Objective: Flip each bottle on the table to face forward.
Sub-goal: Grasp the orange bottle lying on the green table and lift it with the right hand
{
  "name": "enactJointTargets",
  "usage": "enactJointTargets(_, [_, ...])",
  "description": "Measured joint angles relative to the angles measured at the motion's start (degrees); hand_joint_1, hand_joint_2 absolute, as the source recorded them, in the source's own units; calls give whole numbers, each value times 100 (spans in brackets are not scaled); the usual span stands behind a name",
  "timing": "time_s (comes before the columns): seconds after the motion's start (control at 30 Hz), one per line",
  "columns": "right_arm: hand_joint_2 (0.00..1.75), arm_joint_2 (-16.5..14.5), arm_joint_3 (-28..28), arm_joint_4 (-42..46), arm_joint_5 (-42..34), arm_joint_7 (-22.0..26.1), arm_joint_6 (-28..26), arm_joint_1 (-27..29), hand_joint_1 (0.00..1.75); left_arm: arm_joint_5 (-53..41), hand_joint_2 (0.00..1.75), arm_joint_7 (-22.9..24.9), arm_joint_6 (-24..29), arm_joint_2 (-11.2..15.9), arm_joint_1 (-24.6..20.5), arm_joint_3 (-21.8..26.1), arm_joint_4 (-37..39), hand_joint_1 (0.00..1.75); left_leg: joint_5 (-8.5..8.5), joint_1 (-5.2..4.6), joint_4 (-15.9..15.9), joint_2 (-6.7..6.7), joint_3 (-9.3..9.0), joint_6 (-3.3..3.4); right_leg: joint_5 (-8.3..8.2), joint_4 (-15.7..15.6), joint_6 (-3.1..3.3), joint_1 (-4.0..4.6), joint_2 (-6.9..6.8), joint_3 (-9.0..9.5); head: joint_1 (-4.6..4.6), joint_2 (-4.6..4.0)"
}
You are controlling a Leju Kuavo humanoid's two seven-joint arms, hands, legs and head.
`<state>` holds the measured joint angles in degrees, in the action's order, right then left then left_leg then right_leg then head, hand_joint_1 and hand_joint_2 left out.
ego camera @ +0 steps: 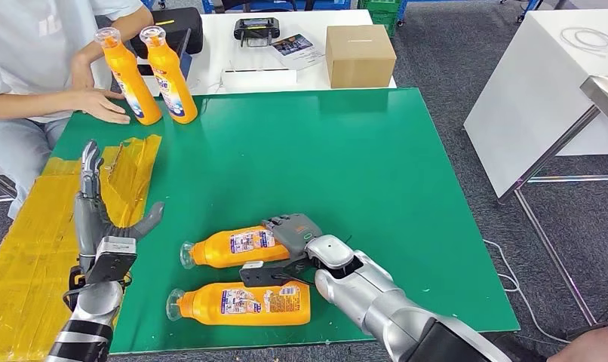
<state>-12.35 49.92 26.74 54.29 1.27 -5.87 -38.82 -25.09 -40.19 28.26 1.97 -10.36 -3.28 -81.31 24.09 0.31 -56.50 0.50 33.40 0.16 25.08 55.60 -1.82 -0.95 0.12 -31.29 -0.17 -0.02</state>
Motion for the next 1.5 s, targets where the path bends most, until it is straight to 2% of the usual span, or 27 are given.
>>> enactJointTargets(0.27, [175,-10,-53,-46,-60,53,-523,52,175,-5,175,0,-54,-15,11,-55,7,0,0,0,0,0,1,0,0,0,0,0,0,0,1,0])
enactJointTargets(0.43, [175,-4,-474,342,-318,326,-1629,383,175,-211,175,117,-743,-85,78,-70,7,0,1,0,0,0,5,0,1,0,0,0,0,-6,0,0])
enactJointTargets(0.6, [175,52,-1235,1355,-501,696,-2356,994,175,-693,175,504,-1242,-219,125,-318,-1,0,1,-1,0,7,13,0,1,-1,0,-1,-5,-9,-1,0])
enactJointTargets(0.77, [175,101,-1767,2052,-586,834,-2431,1364,175,-771,175,627,-1361,-325,125,-552,-10,0,1,-2,-1,4,11,1,0,-1,0,-1,-4,-10,1,0])
enactJointTargets(0.93, [175,137,-2258,2648,-806,1181,-2563,1776,175,95,175,958,-2534,-399,105,-777,-99,0,1,-1,-2,14,11,1,0,-1,-1,0,-11,-7,-1,0])
enactJointTargets(1.03, [175,153,-2539,2951,-857,1291,-2570,2049,175,496,175,1139,-2965,-453,58,-904,-111,0,2,-1,-1,13,14,0,1,-1,-1,0,-12,-7,1,0])
enactJointTargets(1.3, [175,141,-2890,3327,-1198,1546,-2565,2340,175,891,175,1387,-3271,-491,-66,-1038,-36,0,2,-1,-1,9,13,1,0,-1,-1,0,-11,-8,-2,0])
enactJointTargets(1.5, [175,92,-3016,3464,-1486,1803,-2417,2352,175,1661,175,1637,-3887,-499,-158,-1037,336,0,2,-1,-1,2,11,1,0,-1,0,0,-8,-9,-1,0])
